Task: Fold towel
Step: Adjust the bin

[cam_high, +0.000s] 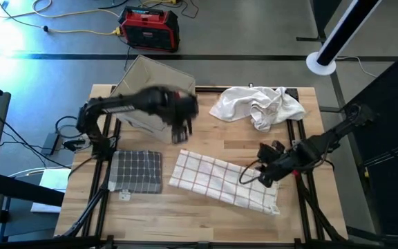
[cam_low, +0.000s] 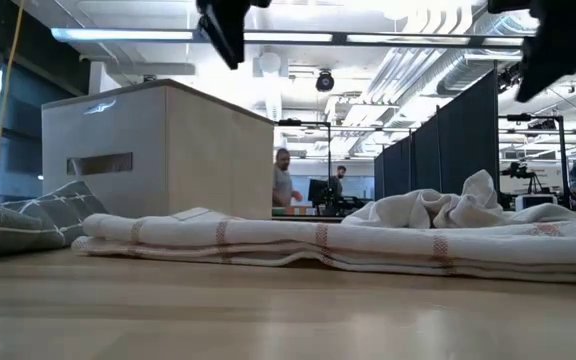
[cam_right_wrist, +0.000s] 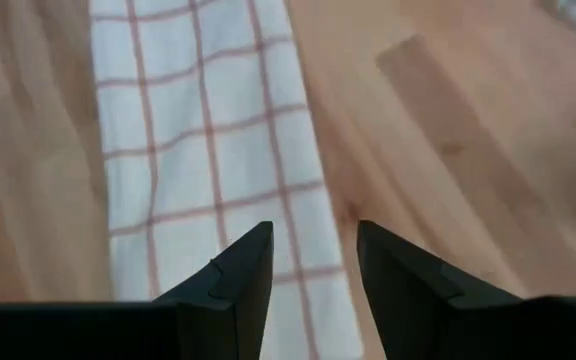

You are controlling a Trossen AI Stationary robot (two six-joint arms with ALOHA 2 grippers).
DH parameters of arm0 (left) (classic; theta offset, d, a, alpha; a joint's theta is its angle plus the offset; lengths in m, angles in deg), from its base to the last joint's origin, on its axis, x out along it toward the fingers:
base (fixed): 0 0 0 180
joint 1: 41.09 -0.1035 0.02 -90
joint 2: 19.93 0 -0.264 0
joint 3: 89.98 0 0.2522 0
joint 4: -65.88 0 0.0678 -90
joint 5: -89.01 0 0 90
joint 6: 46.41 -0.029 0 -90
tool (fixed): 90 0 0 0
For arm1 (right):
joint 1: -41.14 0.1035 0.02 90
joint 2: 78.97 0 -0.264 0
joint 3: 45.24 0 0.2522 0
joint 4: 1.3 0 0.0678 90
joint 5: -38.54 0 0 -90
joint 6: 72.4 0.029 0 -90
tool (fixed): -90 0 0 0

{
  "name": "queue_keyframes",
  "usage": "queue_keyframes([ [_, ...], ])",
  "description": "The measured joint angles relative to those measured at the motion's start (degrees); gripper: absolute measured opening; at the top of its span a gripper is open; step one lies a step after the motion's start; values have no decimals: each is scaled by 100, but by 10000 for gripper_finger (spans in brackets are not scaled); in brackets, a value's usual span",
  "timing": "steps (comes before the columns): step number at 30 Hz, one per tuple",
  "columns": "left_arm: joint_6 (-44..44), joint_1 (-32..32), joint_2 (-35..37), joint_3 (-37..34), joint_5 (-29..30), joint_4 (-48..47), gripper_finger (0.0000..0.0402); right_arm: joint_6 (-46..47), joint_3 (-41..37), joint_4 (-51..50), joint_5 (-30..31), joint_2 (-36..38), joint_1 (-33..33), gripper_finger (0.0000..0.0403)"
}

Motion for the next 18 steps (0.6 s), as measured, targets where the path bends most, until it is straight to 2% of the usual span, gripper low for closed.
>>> queue_keyframes([
  [2,346,-406,6,215,102,-34,159,-179,0,71,58,0,-108,133],
  [5,669,-933,-8,122,-405,-11,158,-493,0,187,82,-4,-229,133],
  [10,735,-1386,-165,-570,-1061,38,158,-755,0,176,178,-5,-335,134],
  [13,887,-1532,-214,-975,-1381,612,158,-807,0,171,237,-4,-342,134],
  [16,926,-1574,-266,-1240,-1331,919,158,-930,0,169,328,-7,-340,134],
  [18,1004,-1588,-377,-1319,-1051,960,147,-1019,0,169,330,-7,-340,134],
])
